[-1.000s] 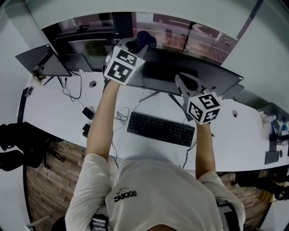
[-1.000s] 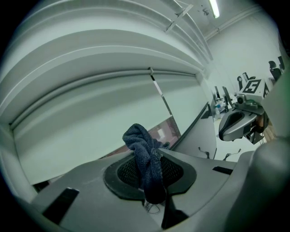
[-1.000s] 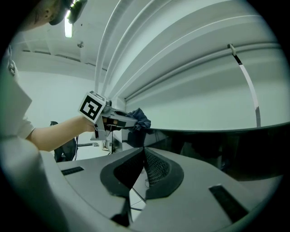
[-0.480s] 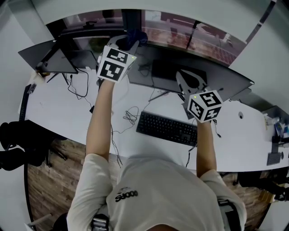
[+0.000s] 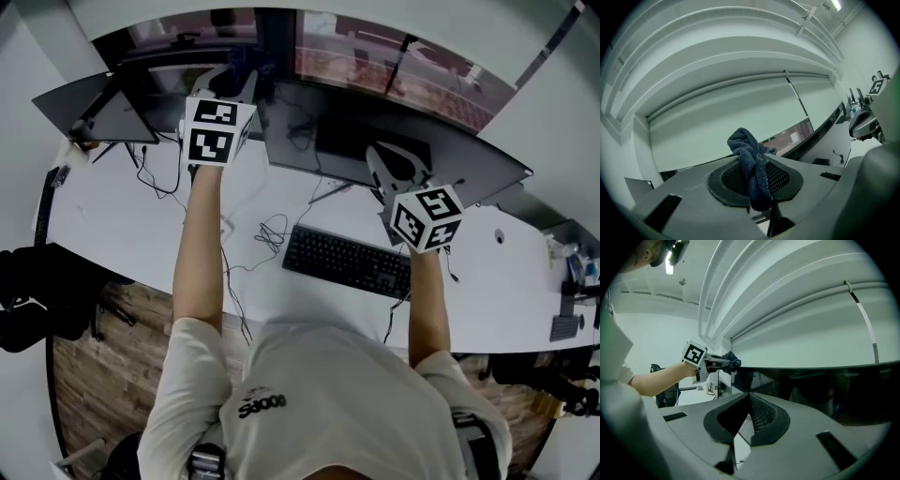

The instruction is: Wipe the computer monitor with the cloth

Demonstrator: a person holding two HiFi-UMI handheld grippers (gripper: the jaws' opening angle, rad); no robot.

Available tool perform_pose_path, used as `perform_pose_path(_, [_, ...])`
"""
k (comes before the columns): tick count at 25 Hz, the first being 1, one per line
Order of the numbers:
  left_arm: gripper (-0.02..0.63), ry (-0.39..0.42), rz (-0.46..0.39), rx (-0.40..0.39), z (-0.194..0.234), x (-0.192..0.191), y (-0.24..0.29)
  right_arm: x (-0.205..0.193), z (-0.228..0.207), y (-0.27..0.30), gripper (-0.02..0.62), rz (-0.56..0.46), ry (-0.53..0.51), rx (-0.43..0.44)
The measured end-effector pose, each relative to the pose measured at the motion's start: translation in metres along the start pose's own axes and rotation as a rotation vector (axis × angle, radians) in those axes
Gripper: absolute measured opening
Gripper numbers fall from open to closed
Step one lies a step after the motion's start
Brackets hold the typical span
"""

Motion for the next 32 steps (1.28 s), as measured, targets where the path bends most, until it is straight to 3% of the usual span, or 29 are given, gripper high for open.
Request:
perform_pose_path(10, [0.081,-0.059,0.011,0.057,0.017,-0.026,-0.011,-0.01,0.006,0.003,0.006,0.022,-0.002,0.027])
perform_pose_path(24, [0.081,-0.115,0.042,0.022,0.003,-0.051,-0.009,-0.02,0.013,0.002,0.006,0.038,0.003,0.045])
perform_pose_path(32, [0.081,-0.157,0.113,-0.026,-0.014,-0.093,-0.002,-0.034,0.014,-0.001,0.006,0.064,0.02,0.037])
Point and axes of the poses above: the fingertips, and each gripper's own axes: y forward along the fingers, z to its left, x out of its top, the point moved 1 cm from there along -y, backward along the fingers, and after that the axes turned 5 degrees about -y, right-handed, at the moved point
